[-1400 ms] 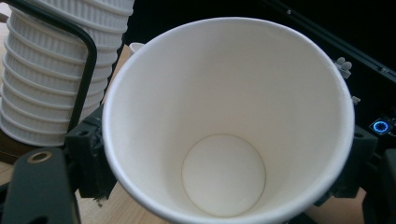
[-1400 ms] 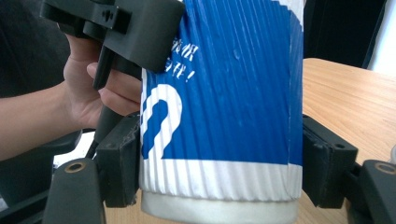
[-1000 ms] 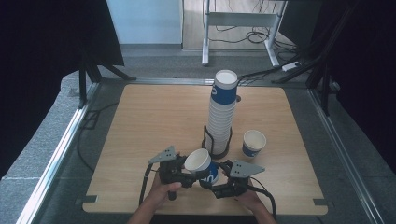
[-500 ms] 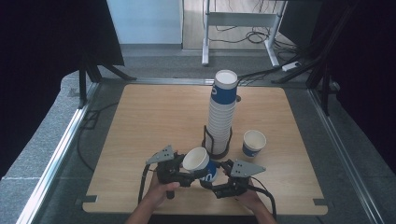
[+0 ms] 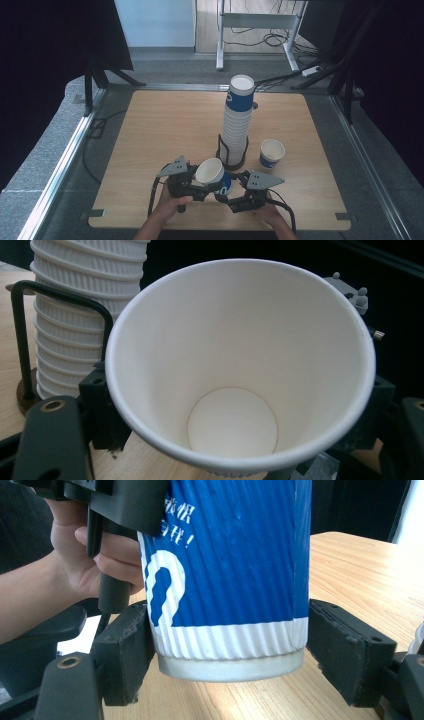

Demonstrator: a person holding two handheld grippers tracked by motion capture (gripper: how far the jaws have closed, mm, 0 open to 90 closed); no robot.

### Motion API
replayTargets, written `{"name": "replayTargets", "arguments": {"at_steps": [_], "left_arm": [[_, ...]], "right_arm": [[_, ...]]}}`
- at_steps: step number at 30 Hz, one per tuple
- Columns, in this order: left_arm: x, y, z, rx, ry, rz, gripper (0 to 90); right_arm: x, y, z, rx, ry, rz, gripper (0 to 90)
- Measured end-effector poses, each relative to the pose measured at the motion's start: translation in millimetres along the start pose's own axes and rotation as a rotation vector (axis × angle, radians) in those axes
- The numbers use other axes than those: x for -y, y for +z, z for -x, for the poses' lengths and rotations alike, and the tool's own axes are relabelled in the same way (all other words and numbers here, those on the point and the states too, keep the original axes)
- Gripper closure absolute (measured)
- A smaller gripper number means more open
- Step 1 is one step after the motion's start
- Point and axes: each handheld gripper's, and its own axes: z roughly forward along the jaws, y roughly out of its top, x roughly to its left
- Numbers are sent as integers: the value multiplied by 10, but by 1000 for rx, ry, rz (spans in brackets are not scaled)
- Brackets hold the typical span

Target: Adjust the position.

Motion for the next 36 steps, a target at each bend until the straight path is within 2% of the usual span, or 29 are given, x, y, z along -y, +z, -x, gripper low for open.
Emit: {"name": "replayTargets", "arguments": {"at_steps": [10,14,18,22,30,33,36], "left_arm": [[-48,-40,32,-31,44,-10,200],[-64,-55,44,-71,77,-26,200],[-72,-41,82,-124,132,-66,200],[-59,-7,111,-144,166,-98,200],[-36,55,159,-191,244,-182,199],[-40,68,189,-196,267,-207,199],[-33,98,230,-211,308,-243,199]], "right_arm": [[3,-15,16,-8,3,-37,195],[-5,-29,17,-3,-6,-47,191],[-10,-45,26,7,-15,-62,186],[-22,-54,26,10,-21,-72,182],[-24,-25,-7,19,-68,-132,166],[-15,-4,-16,23,-81,-156,160],[-11,20,-31,26,-93,-171,154]]}}
